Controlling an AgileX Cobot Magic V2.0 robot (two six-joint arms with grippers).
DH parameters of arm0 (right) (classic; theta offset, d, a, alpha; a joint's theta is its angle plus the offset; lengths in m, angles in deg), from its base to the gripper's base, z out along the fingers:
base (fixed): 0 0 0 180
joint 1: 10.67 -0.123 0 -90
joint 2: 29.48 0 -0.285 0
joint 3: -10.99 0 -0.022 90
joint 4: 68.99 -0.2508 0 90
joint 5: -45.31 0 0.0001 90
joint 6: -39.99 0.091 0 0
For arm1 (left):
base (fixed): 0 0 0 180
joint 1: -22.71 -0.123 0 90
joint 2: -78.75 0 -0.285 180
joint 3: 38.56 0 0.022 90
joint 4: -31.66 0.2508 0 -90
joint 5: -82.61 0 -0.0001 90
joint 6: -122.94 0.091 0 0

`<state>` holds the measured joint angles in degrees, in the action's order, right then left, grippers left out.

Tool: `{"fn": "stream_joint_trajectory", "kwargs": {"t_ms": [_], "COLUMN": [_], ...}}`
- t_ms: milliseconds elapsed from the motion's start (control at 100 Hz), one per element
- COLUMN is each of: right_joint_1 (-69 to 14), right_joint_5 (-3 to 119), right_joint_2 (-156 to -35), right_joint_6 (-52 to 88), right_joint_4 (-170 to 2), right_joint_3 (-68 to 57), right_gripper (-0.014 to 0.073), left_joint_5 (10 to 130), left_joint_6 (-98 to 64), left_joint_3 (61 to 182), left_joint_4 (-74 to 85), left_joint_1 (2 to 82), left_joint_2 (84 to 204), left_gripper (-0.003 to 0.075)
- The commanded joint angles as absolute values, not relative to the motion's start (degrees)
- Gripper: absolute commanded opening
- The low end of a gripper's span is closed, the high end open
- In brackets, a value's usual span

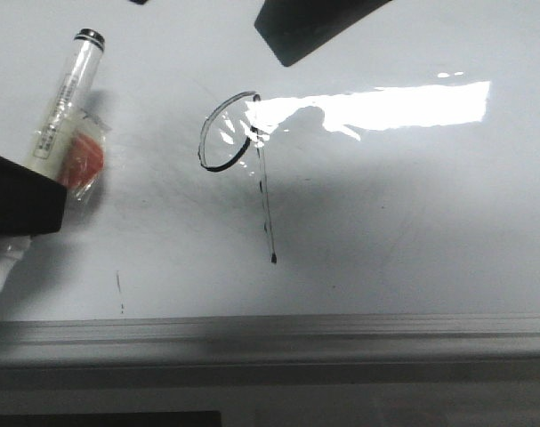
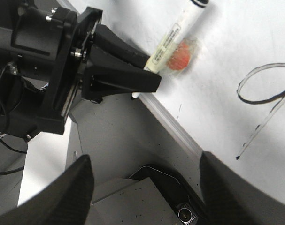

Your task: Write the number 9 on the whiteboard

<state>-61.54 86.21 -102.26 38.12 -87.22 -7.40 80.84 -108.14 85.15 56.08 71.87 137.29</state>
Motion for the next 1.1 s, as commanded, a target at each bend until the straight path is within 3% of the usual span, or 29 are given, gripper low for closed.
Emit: {"fn": "stream_joint_trajectory", "kwargs": {"t_ms": [0,340,780,850,1020,1090], "right_joint_1": [-61.55,-61.55,-61.55,-61.55,-61.55,-61.55], "right_joint_5": [83.25,83.36,83.72,83.72,83.72,83.72], "right_joint_2": [-101.42,-101.42,-101.42,-101.42,-101.19,-100.83], "right_joint_6": [38.11,38.11,38.11,38.11,38.11,38.11], "right_joint_4": [-88.17,-88.30,-88.30,-88.30,-88.30,-88.01], "right_joint_3": [-5.47,-5.47,-5.47,-5.47,-5.47,-5.47], "right_gripper": [0.0417,0.0417,0.0417,0.0417,0.0412,0.0367], "left_joint_5": [84.33,93.74,93.87,94.66,99.58,100.67], "left_joint_6": [-108.82,-108.96,-108.96,-108.96,-108.96,-108.96], "left_joint_3": [86.92,86.92,86.92,86.92,86.92,86.92], "left_joint_4": [52.47,49.71,48.92,48.92,48.82,48.82], "left_joint_1": [71.36,69.39,69.39,69.39,69.39,69.39], "left_joint_2": [137.50,143.89,145.52,145.52,145.52,145.52], "left_gripper": [-0.0021,-0.0021,-0.0015,0.0039,0.0322,0.0363]}}
